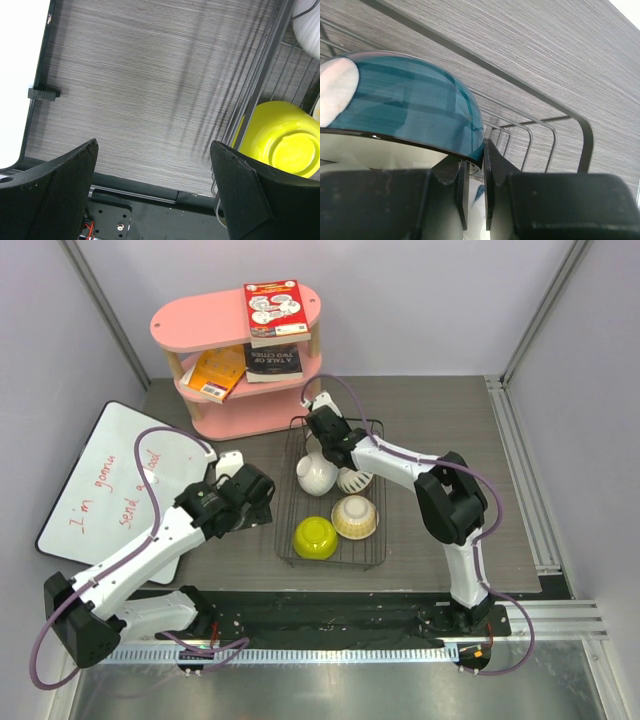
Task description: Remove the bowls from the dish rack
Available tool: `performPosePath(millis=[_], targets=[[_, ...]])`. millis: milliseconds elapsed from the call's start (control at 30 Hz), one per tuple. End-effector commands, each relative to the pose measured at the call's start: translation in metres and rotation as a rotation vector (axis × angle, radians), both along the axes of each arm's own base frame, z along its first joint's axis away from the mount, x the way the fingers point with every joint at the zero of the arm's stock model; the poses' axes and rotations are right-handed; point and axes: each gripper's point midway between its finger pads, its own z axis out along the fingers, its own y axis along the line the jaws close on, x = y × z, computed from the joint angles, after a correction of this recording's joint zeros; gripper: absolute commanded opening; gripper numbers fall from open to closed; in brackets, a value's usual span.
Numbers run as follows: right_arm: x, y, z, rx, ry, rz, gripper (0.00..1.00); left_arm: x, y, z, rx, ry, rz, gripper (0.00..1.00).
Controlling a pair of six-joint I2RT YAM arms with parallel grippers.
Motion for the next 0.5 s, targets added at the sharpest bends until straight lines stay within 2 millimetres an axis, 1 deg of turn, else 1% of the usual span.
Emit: performPosePath(millis=[0,33,133,167,233,267,367,400,467], targets=[[0.000,-0.009,0.035,0.020,-0.108,-0.032,0.01,0.003,0.000,-0.001,-0.003,-0.013,0.006,0.93],[-0.001,-0.010,0.042,0.028,-0.127,-0.035,0.01,0.003,0.000,-0.002,-0.006,-0.013,0.005,0.93],[-0.001,-0.013,0.054,0.029,-0.185,-0.037,0.01,0.003,-0.001,-0.004,-0.001,-0.007,0.005,0.93],[-0.002,-0.011,0.063,0.046,-0.211,-0.034,0.01,0.003,-0.001,-0.004,-0.001,-0.005,0.004,0.93],[-0.003,-0.010,0.072,0.055,-0.231,-0.033,0.01,0.004,-0.001,-0.005,0.003,-0.003,0.005,0.93],[-0.003,-0.008,0.082,0.072,-0.251,-0.031,0.01,0.003,-0.001,-0.005,0.000,-0.003,0.004,0.93],[-0.003,-0.005,0.100,0.106,-0.282,-0.022,0.01,0.003,-0.001,-0.005,0.001,-0.002,0.005,0.93],[-0.004,-0.004,0.111,0.125,-0.299,-0.019,0.01,0.004,-0.002,-0.005,0.003,-0.002,0.004,0.93],[-0.004,0.000,0.122,0.153,-0.313,0.003,0.01,0.004,-0.001,-0.005,0.003,-0.004,0.006,0.93]])
